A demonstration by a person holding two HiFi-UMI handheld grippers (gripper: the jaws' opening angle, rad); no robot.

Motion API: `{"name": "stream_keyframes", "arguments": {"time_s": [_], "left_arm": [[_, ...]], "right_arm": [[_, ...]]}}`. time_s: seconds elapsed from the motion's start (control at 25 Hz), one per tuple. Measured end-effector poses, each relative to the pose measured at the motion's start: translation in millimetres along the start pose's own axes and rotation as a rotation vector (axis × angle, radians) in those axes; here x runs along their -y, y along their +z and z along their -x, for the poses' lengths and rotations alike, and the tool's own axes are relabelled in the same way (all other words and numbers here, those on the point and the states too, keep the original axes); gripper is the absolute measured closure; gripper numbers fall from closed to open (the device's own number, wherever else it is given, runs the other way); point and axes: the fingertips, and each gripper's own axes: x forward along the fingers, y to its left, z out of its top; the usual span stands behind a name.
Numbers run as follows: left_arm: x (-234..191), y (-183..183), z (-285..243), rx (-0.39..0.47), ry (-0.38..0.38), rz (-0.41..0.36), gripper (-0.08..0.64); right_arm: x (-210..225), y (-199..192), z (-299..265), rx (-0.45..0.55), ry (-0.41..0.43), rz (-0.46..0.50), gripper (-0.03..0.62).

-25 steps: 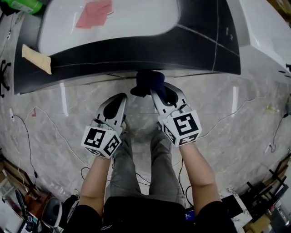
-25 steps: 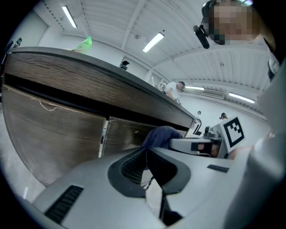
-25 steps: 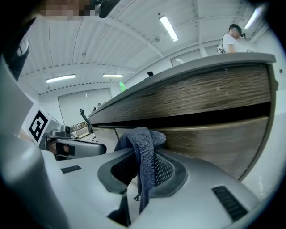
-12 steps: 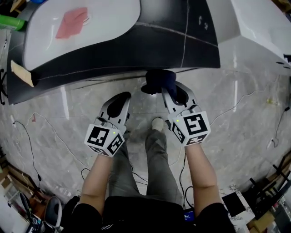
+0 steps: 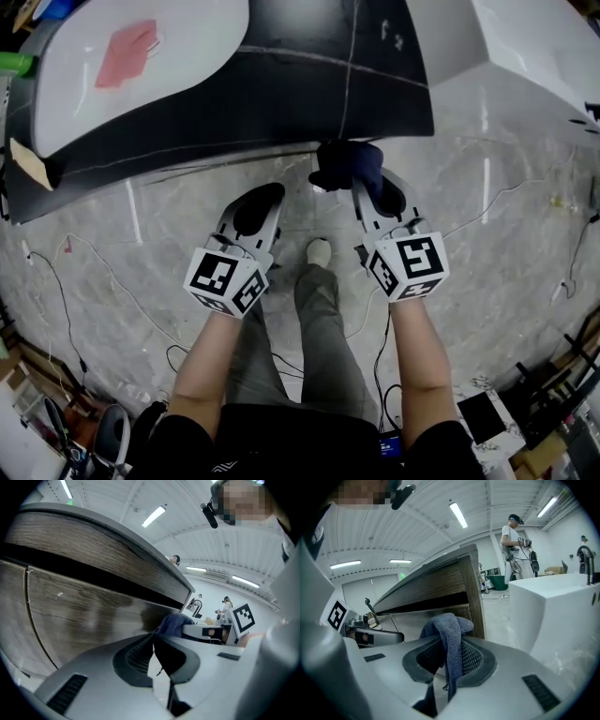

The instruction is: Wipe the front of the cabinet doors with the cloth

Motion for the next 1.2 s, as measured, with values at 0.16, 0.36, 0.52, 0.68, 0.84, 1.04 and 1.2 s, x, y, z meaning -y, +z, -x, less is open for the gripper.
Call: {"name": "stream_keyframes", "arguments": {"time_s": [0.16,0.36,0.52,0.68,0.84,1.04,1.2], "left_arm": [[-2.3,-3.7,2.4,-0.005,-0.003,0.002,0.543],[-21.6,-3.8,20.3,-0.004,0.024,0.004,0.543],[-46.5,-2.4,41.8,0.004,0.055,0.014,0.543],[-75.8,-2.9,69.9,0.013,0.093,0.026,0.543],[-108.0,-7.8,104.0,0.021,0.150,0.050,0.543],[-143.4,-12.1,142.2,0.035,0.199,0.079,0.543],[-167.1,-16.5,163.7,0.037,0.214,0.090,0.543]], "right_arm": [[-14.5,-10.8,0.8,-0.018,0.028,-0.014,0.522],[-60.2,-23.7,-11.9,-0.053,0.114,0.015,0.522],[-98.3,-30.7,-29.5,-0.076,0.162,0.018,0.522],[-136.1,-37.2,-50.5,-0.094,0.206,0.030,0.522],[-173.0,-44.2,-73.2,-0.120,0.251,0.052,0.522],[-216.0,-51.8,-100.6,-0.139,0.290,0.077,0.522],[-245.3,-58.8,-122.1,-0.149,0.304,0.075,0.522]]}}
